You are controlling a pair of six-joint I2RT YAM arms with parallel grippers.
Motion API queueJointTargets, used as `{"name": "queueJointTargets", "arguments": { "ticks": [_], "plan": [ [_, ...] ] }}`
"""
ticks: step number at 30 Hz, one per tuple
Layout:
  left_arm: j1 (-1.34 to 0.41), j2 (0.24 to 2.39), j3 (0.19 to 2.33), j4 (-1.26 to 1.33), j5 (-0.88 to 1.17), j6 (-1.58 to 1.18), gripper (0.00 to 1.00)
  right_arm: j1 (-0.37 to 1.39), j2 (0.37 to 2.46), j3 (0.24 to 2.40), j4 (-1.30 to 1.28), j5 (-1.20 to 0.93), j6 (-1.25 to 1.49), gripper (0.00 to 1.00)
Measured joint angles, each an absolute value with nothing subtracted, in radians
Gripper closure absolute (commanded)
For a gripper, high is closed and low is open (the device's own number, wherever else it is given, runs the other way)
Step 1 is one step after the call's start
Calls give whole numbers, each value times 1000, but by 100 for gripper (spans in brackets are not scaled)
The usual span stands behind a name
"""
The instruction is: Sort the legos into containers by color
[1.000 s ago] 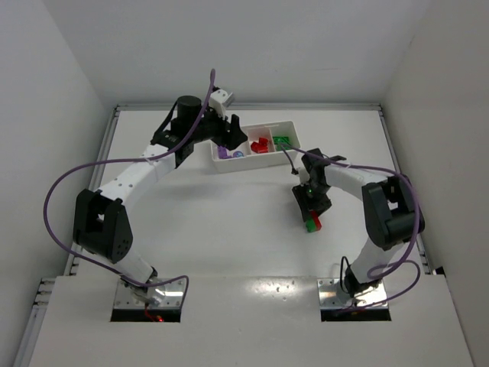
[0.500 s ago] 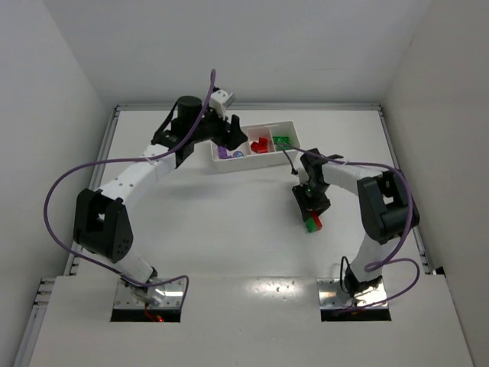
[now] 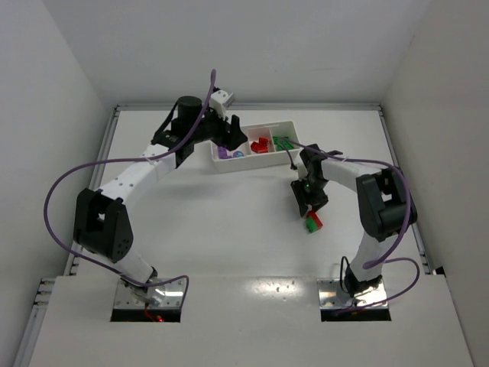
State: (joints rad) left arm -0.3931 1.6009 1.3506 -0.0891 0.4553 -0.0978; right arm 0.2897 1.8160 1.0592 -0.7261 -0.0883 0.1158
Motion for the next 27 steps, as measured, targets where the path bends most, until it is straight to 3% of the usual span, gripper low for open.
{"name": "queueJointTargets", "arguments": {
  "ticks": [13,23,27],
  "plan": [
    [-393,1601,1351,-89,456,-98,25,278,1816,1059,-726,-53,128,54],
    [-393,1601,1351,-89,456,-98,25,262,1816,1057,-727,-33,127,71],
    [-393,1601,1351,-89,456,-98,25,261,1816,1057,-728,-33,125,69]
  ]
}}
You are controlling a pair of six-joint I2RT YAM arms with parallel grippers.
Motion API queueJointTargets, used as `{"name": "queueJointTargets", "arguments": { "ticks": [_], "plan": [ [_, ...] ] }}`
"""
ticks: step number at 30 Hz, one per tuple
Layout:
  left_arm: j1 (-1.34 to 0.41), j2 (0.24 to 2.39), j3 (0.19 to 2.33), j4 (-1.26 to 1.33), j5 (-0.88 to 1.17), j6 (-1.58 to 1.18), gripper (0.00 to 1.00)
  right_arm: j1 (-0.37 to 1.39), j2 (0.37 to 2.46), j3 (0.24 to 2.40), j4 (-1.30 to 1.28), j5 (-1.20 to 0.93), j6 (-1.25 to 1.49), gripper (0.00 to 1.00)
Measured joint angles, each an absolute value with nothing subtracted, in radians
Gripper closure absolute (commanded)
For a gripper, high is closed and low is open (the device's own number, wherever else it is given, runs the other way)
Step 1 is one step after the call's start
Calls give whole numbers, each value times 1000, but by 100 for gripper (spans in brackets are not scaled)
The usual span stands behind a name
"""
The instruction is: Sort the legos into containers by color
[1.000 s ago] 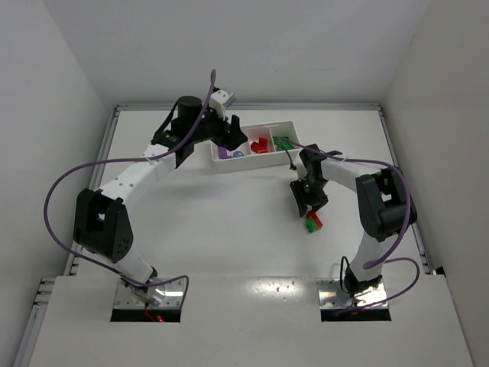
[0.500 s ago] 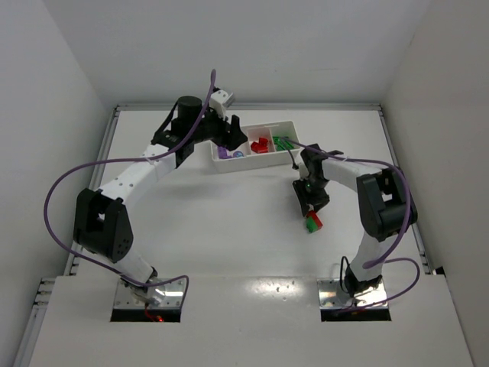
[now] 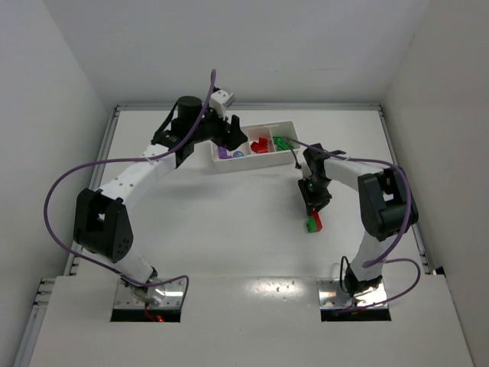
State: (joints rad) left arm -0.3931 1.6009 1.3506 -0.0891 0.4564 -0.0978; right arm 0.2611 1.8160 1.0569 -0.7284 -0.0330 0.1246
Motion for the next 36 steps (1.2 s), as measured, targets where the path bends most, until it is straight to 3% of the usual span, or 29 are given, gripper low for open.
{"name": "queueJointTargets", "arguments": {
  "ticks": [5,11,14,15,18,27,36],
  "plan": [
    [-393,1601,1351,-89,456,-98,25,261,1817,1056,-743,-34,113,59],
    [-393,1601,1351,-89,456,-98,25,261,1817,1043,-754,-35,108,60],
    [-393,1604,1351,-89,456,-98,25,261,1817,1036,-764,-36,105,74],
    [-393,1605,1351,-89,456,-98,25,261,1817,1035,-767,-36,105,85],
    [-393,1607,1351,-89,456,-98,25,261,1817,1035,-770,-39,104,100],
    [-393,1606,1336,-79,467,-100,25,258,1831,1082,-811,-124,101,100],
    [-413,1546,1105,-81,617,-124,24,232,1960,1528,-869,-343,118,100]
  ]
}}
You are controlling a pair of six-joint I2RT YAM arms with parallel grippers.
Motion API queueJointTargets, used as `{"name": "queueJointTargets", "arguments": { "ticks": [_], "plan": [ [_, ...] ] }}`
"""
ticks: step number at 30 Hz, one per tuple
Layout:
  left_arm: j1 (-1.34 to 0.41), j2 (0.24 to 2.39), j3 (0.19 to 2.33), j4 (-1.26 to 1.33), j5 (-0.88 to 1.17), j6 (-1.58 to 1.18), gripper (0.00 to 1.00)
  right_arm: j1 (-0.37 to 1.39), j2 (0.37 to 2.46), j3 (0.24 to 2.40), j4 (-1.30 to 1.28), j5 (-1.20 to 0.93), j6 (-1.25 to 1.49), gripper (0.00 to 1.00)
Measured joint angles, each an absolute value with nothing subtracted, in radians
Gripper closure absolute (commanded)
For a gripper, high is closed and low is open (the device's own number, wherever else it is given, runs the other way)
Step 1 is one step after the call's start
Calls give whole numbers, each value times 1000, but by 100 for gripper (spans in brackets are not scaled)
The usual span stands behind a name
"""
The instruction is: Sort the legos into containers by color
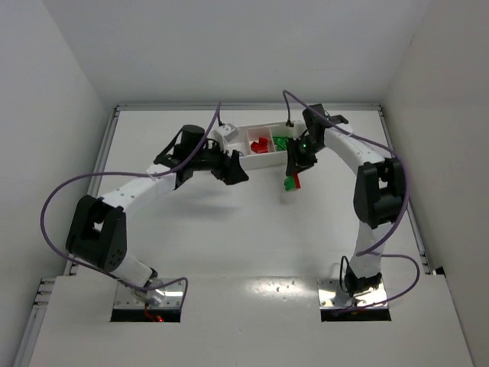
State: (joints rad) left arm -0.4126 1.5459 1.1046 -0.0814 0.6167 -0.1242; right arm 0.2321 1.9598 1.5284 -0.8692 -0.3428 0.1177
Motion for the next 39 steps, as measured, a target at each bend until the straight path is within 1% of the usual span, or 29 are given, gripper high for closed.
{"name": "queueJointTargets", "arguments": {
  "ticks": [3,7,10,15,27,39],
  "plan": [
    [-430,1492,1034,-82,717,-158,24,231,1944,1546,-802,-337,160,100],
    [-439,1472,1010,-36,817,-239,21,238,1859,1448,-649,-297,256,100],
    [-443,1472,1007,29,847,-318,20,240,1776,1383,-563,-266,340,100],
    [-467,1523,1054,89,856,-382,20,251,1723,1380,-455,-258,451,100],
    [-527,1654,1198,75,764,-357,19,298,1721,1380,-406,-294,516,100],
    [-549,1719,1251,7,603,-274,19,325,1699,1380,-403,-315,516,100]
  ]
}}
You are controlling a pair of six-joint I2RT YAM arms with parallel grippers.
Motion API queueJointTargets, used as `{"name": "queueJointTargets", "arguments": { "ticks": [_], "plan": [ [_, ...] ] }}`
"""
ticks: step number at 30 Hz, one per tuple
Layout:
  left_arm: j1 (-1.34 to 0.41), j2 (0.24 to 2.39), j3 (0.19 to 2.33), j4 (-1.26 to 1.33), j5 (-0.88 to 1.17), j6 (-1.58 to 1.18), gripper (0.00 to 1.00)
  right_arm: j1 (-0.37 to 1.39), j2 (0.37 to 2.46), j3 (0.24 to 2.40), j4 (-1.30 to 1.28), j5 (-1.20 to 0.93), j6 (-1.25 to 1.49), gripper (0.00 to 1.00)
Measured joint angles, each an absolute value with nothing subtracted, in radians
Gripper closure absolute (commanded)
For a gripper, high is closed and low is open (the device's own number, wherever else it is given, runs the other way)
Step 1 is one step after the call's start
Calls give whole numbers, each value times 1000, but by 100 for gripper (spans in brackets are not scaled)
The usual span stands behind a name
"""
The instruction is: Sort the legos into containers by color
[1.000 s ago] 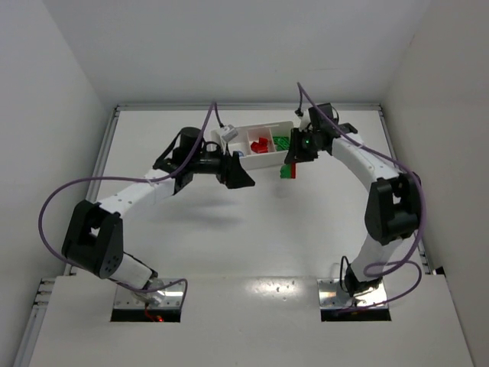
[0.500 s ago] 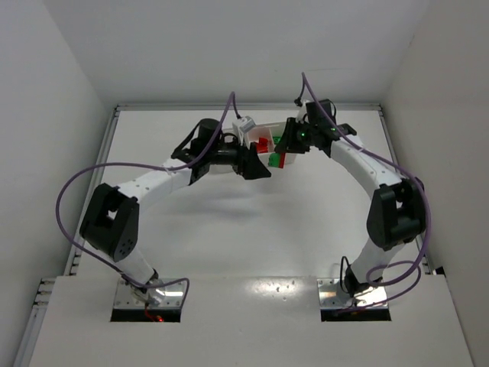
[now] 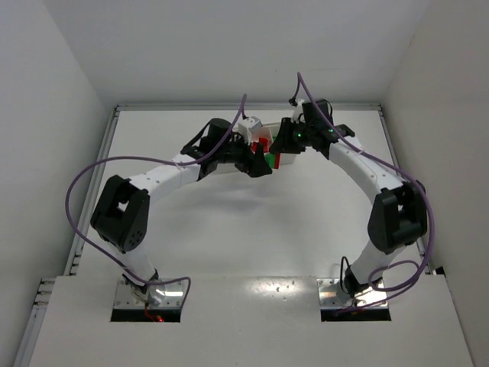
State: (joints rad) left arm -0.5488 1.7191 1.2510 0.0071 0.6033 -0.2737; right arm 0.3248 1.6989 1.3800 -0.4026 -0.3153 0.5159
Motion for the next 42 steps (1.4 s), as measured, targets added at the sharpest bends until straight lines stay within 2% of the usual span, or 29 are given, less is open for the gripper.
{"name": "queueJointTargets", "arguments": {
  "ticks": [9,12,19,20,23,26,35,42],
  "plan": [
    [-552,1750,1276,-13,572,-262,19,342,1691,1380,-402,-323,516,100],
    [-554,1753,1287,-14,580,-260,25,347,1691,1380,-403,-323,516,100],
    [-565,1755,1310,-21,595,-260,59,357,1689,1380,-409,-320,511,100],
    [-563,1757,1312,-23,588,-261,67,357,1688,1380,-413,-318,509,100],
    [-563,1760,1312,-23,588,-263,83,358,1688,1379,-420,-313,505,100],
    [-563,1760,1312,-23,587,-263,90,362,1684,1378,-420,-295,502,100],
    [-577,1746,1297,2,595,-255,98,364,1625,1335,-419,-227,493,100],
    [-582,1707,1281,16,595,-241,100,364,1571,1307,-402,-208,490,100]
  ]
}}
